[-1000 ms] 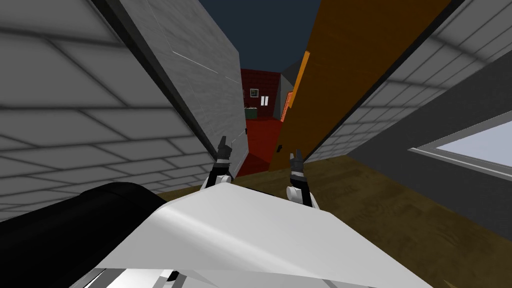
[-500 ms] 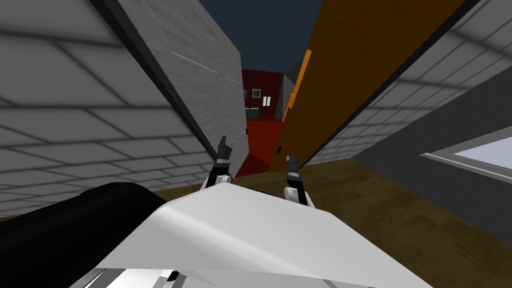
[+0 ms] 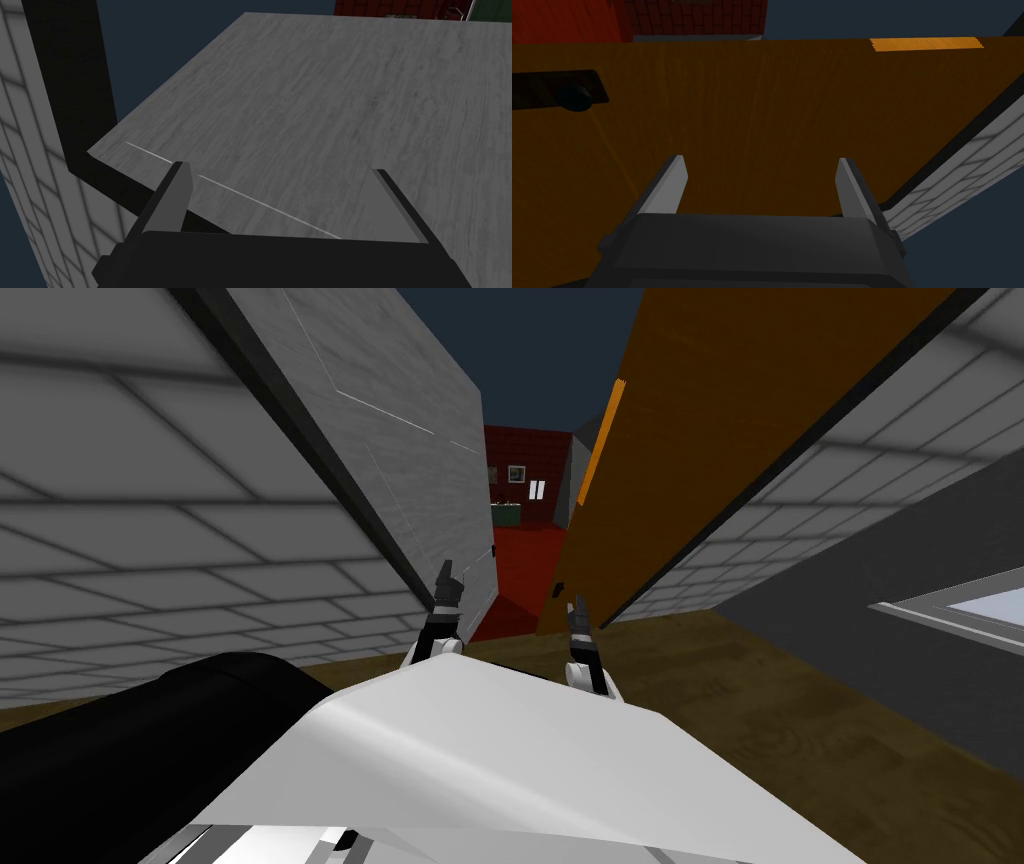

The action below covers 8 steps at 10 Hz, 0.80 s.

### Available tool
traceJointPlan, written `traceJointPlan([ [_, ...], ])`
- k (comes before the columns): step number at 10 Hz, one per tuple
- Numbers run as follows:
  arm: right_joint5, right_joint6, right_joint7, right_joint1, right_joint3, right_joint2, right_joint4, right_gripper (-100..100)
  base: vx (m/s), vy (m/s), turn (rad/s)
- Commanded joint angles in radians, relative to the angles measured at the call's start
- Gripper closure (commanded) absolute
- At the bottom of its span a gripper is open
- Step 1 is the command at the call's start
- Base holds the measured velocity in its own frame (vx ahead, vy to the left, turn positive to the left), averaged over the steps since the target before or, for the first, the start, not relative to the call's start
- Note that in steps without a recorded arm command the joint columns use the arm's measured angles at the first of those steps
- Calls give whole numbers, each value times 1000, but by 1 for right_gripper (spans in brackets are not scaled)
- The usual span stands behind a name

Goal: Push the door open

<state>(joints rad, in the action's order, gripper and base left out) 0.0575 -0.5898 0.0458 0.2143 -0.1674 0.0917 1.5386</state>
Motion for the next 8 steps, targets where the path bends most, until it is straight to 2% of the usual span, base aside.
traceJointPlan([
  [1, 2, -9, -4, -9, -3, 2, -36, -100, 30, -50, 47],
  [2, 6, -20, -12, -26, -11, 7, -76, -100, 46, -58, 58],
  [3, 6, -20, -12, -26, -11, 7, -87, -100, 40, -54, 40],
  [4, 10, -32, -19, -43, -17, 11, -122, -100, 36, -66, 67],
  [5, 10, -32, -19, -43, -17, 11, -136, -100, 34, -53, 47],
  [8, 18, -55, -34, -76, -31, 18, -222, -100, 40, -55, 61],
])
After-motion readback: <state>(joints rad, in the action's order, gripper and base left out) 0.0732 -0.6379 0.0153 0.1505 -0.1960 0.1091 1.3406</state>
